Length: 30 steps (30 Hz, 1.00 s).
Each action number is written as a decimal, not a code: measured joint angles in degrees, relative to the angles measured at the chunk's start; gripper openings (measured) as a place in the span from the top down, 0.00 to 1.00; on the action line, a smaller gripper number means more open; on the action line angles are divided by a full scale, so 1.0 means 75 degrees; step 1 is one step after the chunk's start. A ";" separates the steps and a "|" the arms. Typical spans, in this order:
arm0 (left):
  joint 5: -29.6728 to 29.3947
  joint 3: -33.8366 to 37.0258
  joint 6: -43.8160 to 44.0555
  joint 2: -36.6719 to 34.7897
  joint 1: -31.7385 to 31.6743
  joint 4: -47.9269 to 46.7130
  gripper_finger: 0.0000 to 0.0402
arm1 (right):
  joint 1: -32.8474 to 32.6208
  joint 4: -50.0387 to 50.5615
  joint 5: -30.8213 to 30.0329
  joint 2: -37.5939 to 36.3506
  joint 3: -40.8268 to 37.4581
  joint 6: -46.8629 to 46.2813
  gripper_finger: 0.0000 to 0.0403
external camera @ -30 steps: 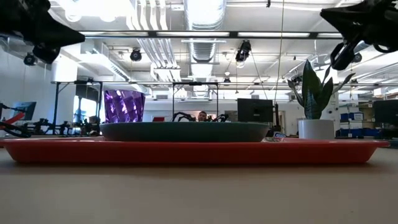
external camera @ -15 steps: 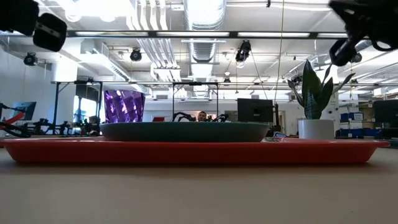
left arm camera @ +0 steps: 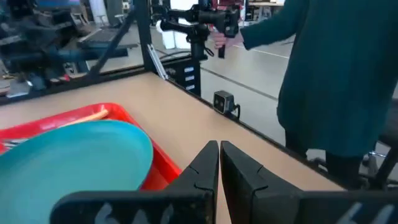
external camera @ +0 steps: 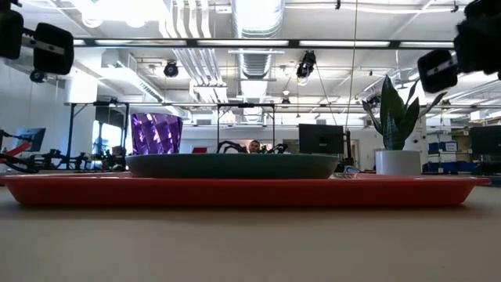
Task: Pick and place plate/cup/fork/spoon on tray
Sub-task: Return to Home Position
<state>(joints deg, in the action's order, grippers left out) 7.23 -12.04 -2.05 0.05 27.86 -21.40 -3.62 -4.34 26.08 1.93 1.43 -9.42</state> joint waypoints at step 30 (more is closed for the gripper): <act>0.0144 0.0981 -0.0777 0.0049 -0.0003 0.1272 1.00 | 0.0000 0.0524 -0.1684 0.0342 0.0006 -0.0552 0.98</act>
<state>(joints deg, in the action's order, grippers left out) 8.32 -4.69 -7.88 0.42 27.83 -11.86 -3.62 -0.40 13.45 4.50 1.48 -13.55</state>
